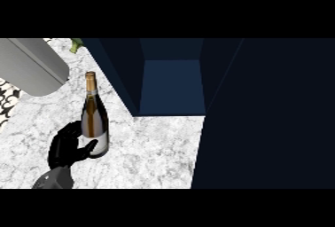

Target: Pick up the wine, place it into the cabinet and close the cabinet

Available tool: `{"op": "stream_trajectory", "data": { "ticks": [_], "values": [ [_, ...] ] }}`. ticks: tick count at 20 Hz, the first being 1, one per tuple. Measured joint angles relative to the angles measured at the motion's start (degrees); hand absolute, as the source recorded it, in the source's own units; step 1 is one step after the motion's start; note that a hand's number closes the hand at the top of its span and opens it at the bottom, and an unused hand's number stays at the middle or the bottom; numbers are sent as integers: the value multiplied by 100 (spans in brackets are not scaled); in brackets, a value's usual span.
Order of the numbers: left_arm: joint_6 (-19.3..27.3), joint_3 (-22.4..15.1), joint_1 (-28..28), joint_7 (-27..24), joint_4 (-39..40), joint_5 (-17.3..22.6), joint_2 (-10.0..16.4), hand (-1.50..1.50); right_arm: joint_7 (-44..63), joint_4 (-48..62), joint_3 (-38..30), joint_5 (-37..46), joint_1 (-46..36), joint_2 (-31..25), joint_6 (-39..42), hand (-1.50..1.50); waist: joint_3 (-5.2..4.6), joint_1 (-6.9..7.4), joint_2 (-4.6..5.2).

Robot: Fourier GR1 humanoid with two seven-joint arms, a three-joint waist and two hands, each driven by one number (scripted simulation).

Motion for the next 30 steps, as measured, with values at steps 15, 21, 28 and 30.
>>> {"op": "stream_trajectory", "data": {
  "ticks": [15, 21, 28, 30],
  "values": [
    [1088, -1268, 101, -939, -1594, -1234, -785, 150, -49, 15, -94, -58, 139, -63, 85, -150, 8, 50, -22],
    [1472, -2161, 197, -107, -2842, -888, -922, 150, -32, 43, -126, -85, 110, -61, 97, -150, 9, 59, -33],
    [2403, -3305, 321, 1217, -4495, -319, -957, 150, -66, 52, -68, -100, 190, 33, 82, -150, 8, 56, -35],
    [2699, -3497, 332, 1659, -4987, -327, -960, 150, -67, 57, -157, -116, 163, -2, 96, -150, 8, 62, -33]
  ]
}}
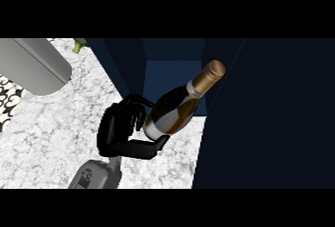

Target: Pick up the wine, place it into the cabinet and close the cabinet

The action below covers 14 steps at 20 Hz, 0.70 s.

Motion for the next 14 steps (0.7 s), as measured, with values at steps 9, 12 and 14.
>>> {"op": "stream_trajectory", "data": {
  "ticks": [9, 12, 14],
  "values": [
    [1341, -240, -1376, 1420, -212, -4, -4, 150, -47, -5, 93, -3, 156, 76, 15, -150, -2, -53, 25],
    [1648, -203, -1847, 1675, 51, 90, -5, 150, -71, 19, -5, -36, 139, 42, 76, -150, -1, -64, 33],
    [1703, -91, -2135, 1611, 354, 134, -4, 150, -64, 6, 20, -39, 157, 61, 73, -150, -2, -76, 37]
  ]
}}
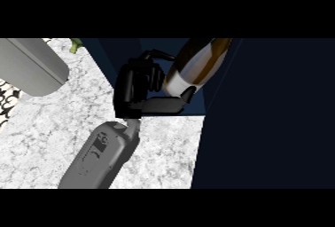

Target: Pick up the wine, place it into the cabinet and close the cabinet

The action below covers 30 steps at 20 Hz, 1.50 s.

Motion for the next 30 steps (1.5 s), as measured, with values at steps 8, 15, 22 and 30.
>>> {"op": "stream_trajectory", "data": {
  "ticks": [8, 15, 22, 30],
  "values": [
    [279, 3, -603, -174, 768, -230, 15, 150, -24, 22, -209, -72, 13, -62, 123, -150, 0, 3, 1],
    [363, -57, -847, -686, 1614, -311, 13, 150, -73, 60, -209, -108, 25, 1, 169, -150, -2, -9, 10],
    [299, -18, -887, -1198, 2209, -128, 2, 150, -69, 81, -372, -186, -27, -38, 254, -150, -3, -8, 10],
    [404, -193, -987, -1708, 2919, 361, -1, 150, -69, 120, -360, -220, 1, -2, 292, -150, -3, -30, 17]
  ]
}}
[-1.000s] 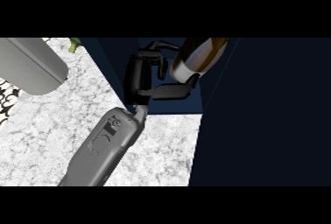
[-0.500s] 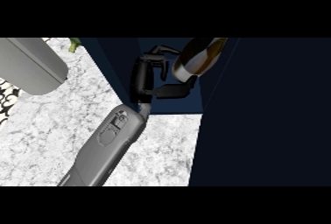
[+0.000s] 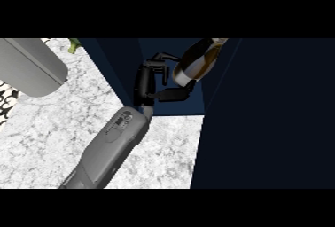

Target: Pick up the wine, place it into the cabinet and close the cabinet

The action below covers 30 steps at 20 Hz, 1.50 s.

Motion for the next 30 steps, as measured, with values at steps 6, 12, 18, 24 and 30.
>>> {"op": "stream_trajectory", "data": {
  "ticks": [6, 12, 18, 24, 30],
  "values": [
    [68, -213, -81, -587, 844, 263, 0, 150, -140, 113, 0, -46, 66, 87, 102, -150, 1, -51, 16],
    [130, -356, -221, -1227, 1665, 576, 0, 150, -187, 171, 73, -74, -26, 134, 117, -150, -2, -86, 27],
    [-18, -93, -542, -1681, 2256, 969, -1, 150, -151, 166, -3, -121, -126, 93, 145, -150, -3, -103, 29],
    [-379, 256, -687, -2048, 2717, 1417, 0, 150, -157, 162, 23, -148, -64, 125, 168, -150, -3, -123, 37],
    [-553, 564, -1171, -2105, 3407, 1623, 5, 150, -107, 177, 28, -177, -178, 176, 129, -150, -4, -181, 58]
  ]
}}
